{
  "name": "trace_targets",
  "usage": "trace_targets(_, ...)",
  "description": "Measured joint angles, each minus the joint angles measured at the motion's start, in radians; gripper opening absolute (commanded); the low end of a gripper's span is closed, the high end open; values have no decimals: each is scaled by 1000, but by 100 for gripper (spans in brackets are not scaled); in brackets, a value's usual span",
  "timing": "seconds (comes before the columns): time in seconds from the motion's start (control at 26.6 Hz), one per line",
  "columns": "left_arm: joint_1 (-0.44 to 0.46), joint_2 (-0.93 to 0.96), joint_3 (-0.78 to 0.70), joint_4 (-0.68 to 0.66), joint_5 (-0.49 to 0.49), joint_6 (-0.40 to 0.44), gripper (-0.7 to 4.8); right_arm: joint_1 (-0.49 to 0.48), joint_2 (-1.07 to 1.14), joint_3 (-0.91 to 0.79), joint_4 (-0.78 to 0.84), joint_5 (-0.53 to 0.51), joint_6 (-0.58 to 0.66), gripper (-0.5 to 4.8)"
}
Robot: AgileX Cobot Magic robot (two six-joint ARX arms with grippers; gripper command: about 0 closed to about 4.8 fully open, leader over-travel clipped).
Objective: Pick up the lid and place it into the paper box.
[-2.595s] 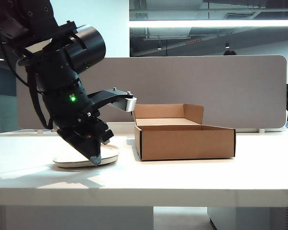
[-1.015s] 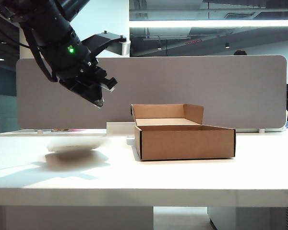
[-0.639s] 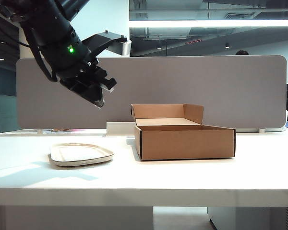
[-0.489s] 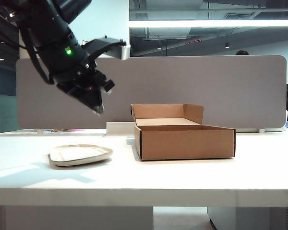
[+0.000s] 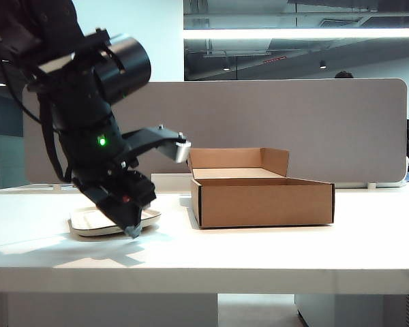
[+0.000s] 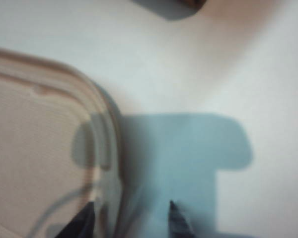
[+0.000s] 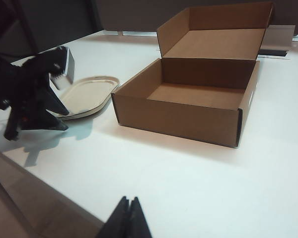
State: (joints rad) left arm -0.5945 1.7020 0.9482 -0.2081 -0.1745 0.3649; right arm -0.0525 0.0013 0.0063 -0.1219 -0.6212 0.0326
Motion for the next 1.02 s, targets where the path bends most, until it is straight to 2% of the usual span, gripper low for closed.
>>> trace_targets(0.38, 1, 58, 9, 113, -48, 0, 173, 0, 0, 0, 0, 0, 0, -1)
trace_targets(0.41, 1, 61, 10, 119, -52, -1, 135, 0, 0, 0, -1, 0, 0, -1)
trace_targets(0.45, 1, 66, 11, 125, -62, -2, 73, 0, 0, 0, 0, 0, 0, -1)
trace_targets(0.53, 1, 72, 11, 122, -72, -3, 44, 0, 0, 0, -1, 0, 0, -1)
trace_targets(0.6, 1, 74, 10, 122, -79, -1, -8, 0, 0, 0, -1, 0, 0, -1)
trace_targets(0.83, 1, 74, 11, 122, -88, 1, -6, 0, 0, 0, -1, 0, 0, -1)
trace_targets(1.02, -3, 43, 3, 91, -142, 5, -6, 0, 0, 0, -2, 0, 0, -1)
